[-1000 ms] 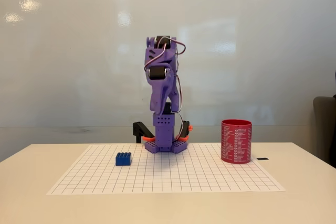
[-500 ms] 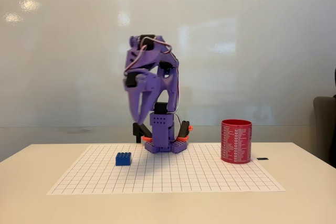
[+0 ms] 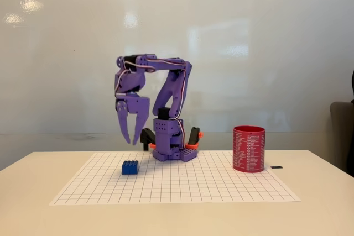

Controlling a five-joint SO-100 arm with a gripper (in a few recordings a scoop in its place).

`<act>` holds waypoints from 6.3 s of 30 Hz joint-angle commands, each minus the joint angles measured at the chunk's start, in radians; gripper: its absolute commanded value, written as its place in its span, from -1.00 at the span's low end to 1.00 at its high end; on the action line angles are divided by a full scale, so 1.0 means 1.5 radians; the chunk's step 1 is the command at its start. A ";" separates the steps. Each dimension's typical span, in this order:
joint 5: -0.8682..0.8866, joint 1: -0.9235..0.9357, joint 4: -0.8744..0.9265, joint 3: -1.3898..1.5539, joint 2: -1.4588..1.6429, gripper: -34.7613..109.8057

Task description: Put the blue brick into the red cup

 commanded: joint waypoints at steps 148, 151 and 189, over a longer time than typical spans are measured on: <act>-0.102 -1.292 -0.127 -0.030 0.109 0.00; -0.102 -1.286 -0.130 -0.031 0.106 -0.52; -0.284 -0.344 -0.256 0.001 0.593 -0.52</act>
